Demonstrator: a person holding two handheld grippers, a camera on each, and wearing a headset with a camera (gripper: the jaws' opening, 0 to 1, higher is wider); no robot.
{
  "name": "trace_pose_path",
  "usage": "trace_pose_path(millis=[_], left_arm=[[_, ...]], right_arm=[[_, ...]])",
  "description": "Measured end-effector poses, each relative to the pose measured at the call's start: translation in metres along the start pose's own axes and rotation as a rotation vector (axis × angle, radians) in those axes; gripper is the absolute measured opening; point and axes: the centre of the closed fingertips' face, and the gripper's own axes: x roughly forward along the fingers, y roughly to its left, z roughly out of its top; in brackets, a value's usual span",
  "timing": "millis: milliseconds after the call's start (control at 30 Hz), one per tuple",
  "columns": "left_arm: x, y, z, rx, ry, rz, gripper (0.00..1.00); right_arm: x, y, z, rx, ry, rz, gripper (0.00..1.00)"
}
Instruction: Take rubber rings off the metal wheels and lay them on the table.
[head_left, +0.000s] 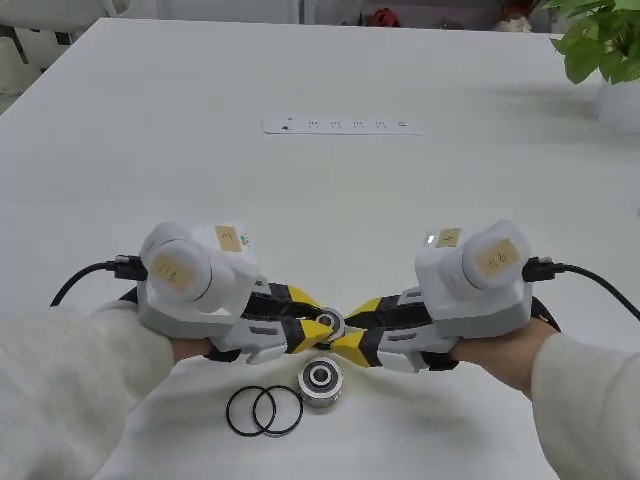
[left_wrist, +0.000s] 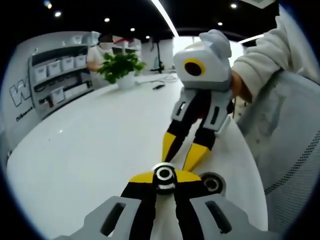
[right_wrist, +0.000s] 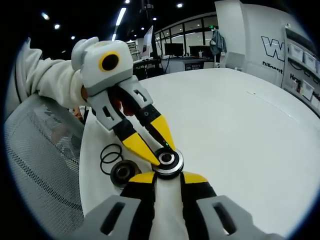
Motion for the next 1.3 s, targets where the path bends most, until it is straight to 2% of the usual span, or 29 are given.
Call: trace_pose_path(millis=[600, 733, 833, 900, 1033, 1300], left_arm=[[-0.0006, 0.0008, -0.0010, -0.009, -0.004, 0.008, 0.13], [-0.0006, 0.0010, -0.0012, -0.005, -0.005, 0.007, 0.13], [-0.0004, 0.0011, -0.0016, -0.007, -0.008, 0.006, 0.13], [-0.0001, 0.0009, -0.0013, -0.006, -0.009, 0.006, 0.13], [0.0000, 0.0005, -0.0010, -0.006, -0.010, 0.005, 0.13], [-0.0001, 0.0006, -0.0007, -0.007, -0.012, 0.006, 0.13]], right_arm=[[0.0005, 0.0031, -0.0026, -0.007, 0.017, 0.013, 0.09], [0.0007, 0.0045, -0.0024, -0.034, 0.016, 0.006, 0.09], [0.0005, 0.0010, -0.0002, -0.036, 0.003, -0.009, 0.18], [0.0031, 0.0010, 0.0063, -0.003, -0.036, -0.008, 0.27], [0.0077, 0.0013, 0.0028, -0.066, -0.016, -0.024, 0.23], [0.0057, 0.0021, 0.0041, -0.038, -0.024, -0.002, 0.19]])
